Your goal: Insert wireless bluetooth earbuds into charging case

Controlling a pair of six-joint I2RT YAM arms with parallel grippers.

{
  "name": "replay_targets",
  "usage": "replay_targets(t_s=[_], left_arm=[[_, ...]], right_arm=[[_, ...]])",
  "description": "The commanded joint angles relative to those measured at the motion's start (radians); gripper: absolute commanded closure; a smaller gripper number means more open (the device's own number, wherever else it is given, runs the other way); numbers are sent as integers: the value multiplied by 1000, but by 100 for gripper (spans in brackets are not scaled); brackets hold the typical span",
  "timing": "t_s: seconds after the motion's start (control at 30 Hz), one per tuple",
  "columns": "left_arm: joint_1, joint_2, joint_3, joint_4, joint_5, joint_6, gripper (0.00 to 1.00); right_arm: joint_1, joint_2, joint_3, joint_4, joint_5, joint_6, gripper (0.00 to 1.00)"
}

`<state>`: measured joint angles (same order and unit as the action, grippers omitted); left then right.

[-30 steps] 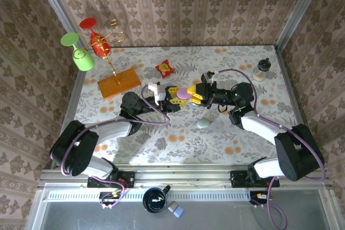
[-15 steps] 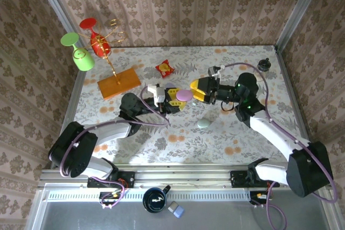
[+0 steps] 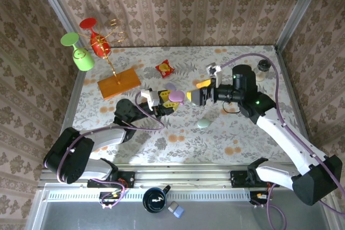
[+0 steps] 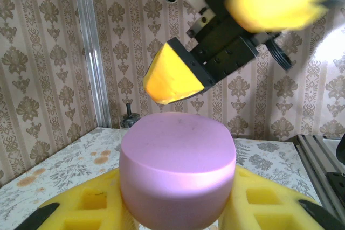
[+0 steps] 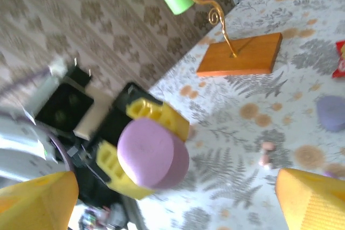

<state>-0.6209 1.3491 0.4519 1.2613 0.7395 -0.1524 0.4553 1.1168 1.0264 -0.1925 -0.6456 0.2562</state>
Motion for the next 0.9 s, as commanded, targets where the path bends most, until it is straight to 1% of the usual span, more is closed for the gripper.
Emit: replay_targets(t_s=[0.0,0.07,0.2,0.37,0.7,0.87], left_arm=[[4,-23,-11,29,-4,10,68],[4,-34,-20,29,-9,-3,68],[0,-74,-45,27,0,-24,68],[-5,-109,-63,23,-3,-54,68],[-14,-92,-50,20,-3,-108,68],[-19,-77,-47,20,13,-94,68]], right_arm=[[91,-52,17,-77,161,-366,3],[130,-62,0,-57,201,-431,3],[196,-55,4,-45,300,-473,3],[217,-39,1,-19,391,-488,3],[215,-1,20,-21,380,-522,2],[215,17,30,-3,402,-504,2]])
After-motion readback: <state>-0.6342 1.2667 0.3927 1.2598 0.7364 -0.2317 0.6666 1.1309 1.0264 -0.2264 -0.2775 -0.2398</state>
